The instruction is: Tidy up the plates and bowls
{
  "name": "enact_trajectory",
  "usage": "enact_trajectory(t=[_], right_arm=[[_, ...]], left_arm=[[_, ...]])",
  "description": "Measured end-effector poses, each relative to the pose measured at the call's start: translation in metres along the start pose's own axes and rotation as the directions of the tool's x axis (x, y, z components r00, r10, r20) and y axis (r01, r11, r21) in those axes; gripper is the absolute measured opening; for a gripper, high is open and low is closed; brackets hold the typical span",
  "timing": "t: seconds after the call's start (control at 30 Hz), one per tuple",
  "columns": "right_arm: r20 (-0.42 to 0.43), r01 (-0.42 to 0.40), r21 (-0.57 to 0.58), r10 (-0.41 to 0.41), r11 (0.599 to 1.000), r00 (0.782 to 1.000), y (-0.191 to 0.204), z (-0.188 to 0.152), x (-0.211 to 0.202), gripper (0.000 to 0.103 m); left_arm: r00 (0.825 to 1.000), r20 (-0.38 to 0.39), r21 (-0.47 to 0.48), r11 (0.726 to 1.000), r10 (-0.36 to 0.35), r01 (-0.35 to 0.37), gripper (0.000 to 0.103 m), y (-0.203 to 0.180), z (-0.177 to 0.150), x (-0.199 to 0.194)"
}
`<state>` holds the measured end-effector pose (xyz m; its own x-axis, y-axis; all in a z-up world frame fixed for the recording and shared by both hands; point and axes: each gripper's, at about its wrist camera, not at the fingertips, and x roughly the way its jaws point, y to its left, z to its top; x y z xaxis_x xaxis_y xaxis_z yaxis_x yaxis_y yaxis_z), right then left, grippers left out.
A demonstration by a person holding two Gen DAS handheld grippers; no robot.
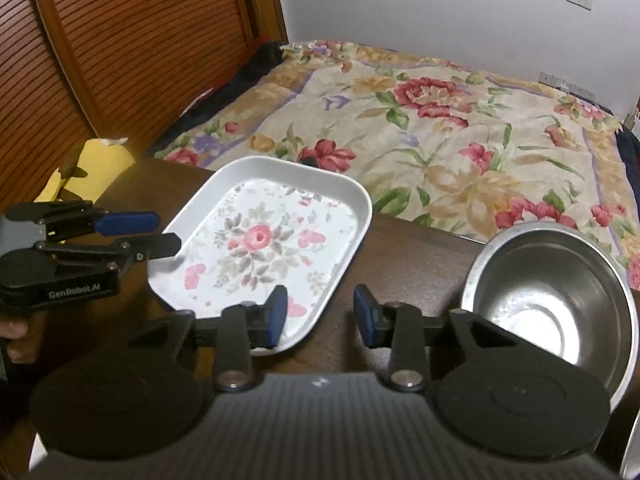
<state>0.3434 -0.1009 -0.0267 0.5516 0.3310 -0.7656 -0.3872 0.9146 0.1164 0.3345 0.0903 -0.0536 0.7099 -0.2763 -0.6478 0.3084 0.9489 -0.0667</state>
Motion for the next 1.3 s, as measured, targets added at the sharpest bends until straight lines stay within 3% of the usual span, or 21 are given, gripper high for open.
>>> enact_trajectory(t=[0.2,0.3,0.37,0.63,0.83,1.3], right_arm=[[-0.032,0.001,-0.014,-0.001,1.0,0.999,0.001,0.002,0.008,0.032],[-0.054,0.002,-0.019,-0.003,1.0,0.999,0.001,0.002,0.012,0.027],[-0.061,0.006,-0.03,-0.008,1.0,0.998,0.002,0.003,0.012,0.026],[-0.087,-0.032,-0.073,0.025,0.997,0.996,0.005,0.006,0.013,0.02],[-0.087,-0.047,-0.041,0.044,0.998,0.995,-0.002,0.006,0.012,0.015],[-0.003,-0.092,0.014,0.092,0.996,0.996,-0.001,-0.006,-0.026,0.014]], left_arm=[[1.0,-0.01,0.0,1.0,-0.001,0.001,0.033,-0.001,-0.002,0.005],[1.0,-0.012,-0.003,1.0,-0.004,0.004,0.028,-0.002,-0.003,0.006],[1.0,-0.014,-0.009,1.0,-0.019,0.018,0.02,-0.001,-0.003,0.006],[1.0,-0.022,-0.021,1.0,-0.022,0.022,0.017,-0.001,-0.005,0.003],[0.999,-0.023,-0.026,0.999,-0.024,0.024,0.017,0.0,-0.004,-0.008],[0.999,0.043,0.002,1.0,-0.01,0.01,0.017,-0.02,0.0,-0.067]])
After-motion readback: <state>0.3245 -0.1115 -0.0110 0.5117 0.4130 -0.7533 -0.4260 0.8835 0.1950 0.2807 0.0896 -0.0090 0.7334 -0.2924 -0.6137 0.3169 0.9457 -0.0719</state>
